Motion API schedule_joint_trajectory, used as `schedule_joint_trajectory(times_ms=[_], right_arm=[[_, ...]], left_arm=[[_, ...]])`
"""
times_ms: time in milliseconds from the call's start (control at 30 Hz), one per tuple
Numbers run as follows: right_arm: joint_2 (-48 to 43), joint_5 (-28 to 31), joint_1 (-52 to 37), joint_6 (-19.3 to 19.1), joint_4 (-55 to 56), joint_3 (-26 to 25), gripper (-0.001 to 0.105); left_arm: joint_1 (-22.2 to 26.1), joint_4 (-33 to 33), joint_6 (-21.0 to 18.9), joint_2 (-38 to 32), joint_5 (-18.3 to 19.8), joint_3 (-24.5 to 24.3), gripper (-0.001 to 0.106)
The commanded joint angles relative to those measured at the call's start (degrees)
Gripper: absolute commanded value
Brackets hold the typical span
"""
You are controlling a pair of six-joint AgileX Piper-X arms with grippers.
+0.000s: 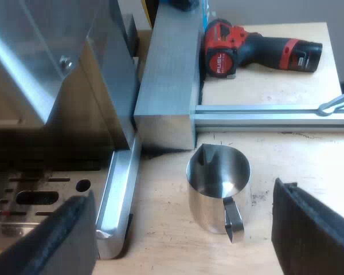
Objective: Put the handle in the coffee machine
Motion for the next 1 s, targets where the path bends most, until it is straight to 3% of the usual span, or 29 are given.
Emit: schedule_joint_trajectory(times_ms=[33, 400, 500, 667, 833, 1000], right_arm=[[-4.49, 0.35, -0.20, -0.85, -0.16, 1.72, 0.066], [-27.79, 1.83, -0.20, -0.85, -0.02, 9.40, 0.066], [-27.04, 1.83, -0.36, -0.60, 2.70, 8.55, 0.066], [-26.94, 1.17, -0.36, -0.61, 2.56, 9.24, 0.066], [-26.94, 1.17, -0.36, -0.61, 1.01, 9.60, 0.066], [-26.94, 1.17, -0.36, -0.72, -4.29, 12.02, 0.066]], left_arm=[[0.05, 2.86, -1.02, -2.86, 0.27, 0.36, 0.087], [0.05, 13.26, -1.02, -19.57, 0.27, 5.82, 0.087], [0.05, 17.47, -1.02, -22.99, 0.27, 5.82, 0.087], [0.24, 24.68, -1.02, -23.09, -1.06, 4.95, 0.087], [0.24, 22.16, -2.36, -22.97, -3.21, 5.93, 0.087], [0.24, 13.88, -7.35, -22.97, -6.34, 11.30, 0.087]])
